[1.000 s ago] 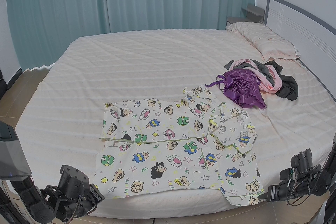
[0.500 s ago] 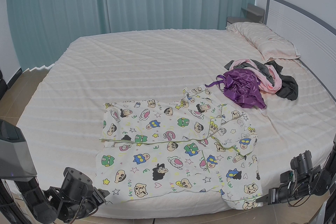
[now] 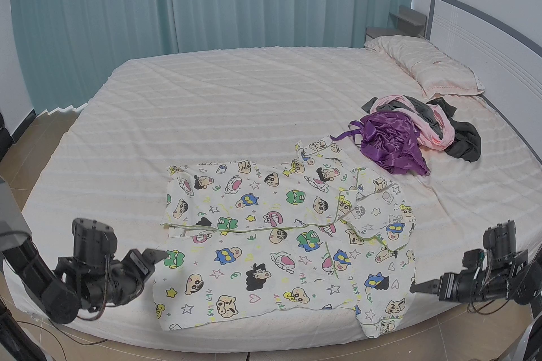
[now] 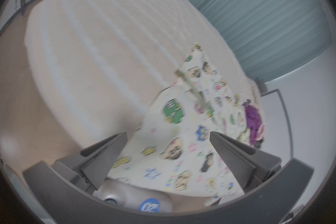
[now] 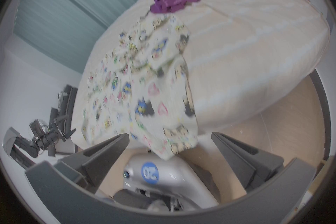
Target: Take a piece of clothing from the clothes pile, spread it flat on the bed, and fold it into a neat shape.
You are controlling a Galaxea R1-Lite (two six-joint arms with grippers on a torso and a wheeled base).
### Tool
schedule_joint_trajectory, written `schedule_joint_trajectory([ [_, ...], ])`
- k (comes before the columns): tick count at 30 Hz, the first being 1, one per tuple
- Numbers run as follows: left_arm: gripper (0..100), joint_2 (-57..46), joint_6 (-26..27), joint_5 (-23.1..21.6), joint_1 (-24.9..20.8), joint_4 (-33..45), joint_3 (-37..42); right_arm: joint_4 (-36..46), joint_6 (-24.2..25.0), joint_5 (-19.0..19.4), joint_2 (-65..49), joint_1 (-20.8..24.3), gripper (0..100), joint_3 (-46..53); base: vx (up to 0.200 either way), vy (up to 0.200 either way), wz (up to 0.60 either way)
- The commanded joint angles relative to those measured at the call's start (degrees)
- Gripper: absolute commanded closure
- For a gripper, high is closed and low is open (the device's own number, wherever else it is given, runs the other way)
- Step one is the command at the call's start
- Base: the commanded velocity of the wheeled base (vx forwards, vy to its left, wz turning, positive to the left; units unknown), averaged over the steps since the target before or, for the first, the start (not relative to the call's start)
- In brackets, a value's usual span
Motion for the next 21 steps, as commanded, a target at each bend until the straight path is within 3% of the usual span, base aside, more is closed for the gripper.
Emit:
schedule_joint_trajectory([
  [1,0,0.95,2.36,-7.00,6.23,1.56,-7.96,-0.23,4.93,0.25,-0.02,-0.59,0,-8.19,0.000,0.000,0.00],
  [9,0,2.09,1.04,-8.05,7.46,-0.90,-3.48,-0.40,9.76,1.48,-0.55,-2.53,0,-6.61,0.000,0.000,0.00],
  [12,0,0.69,-1.33,-8.14,7.28,-1.07,-1.81,-0.49,10.46,3.85,-1.87,-4.55,0,-5.03,0.000,0.000,0.00],
  [21,0,1.74,-2.57,-8.14,7.28,-1.16,-2.16,-0.40,10.46,4.03,-3.10,-4.99,0,-4.76,0.200,0.000,0.00],
])
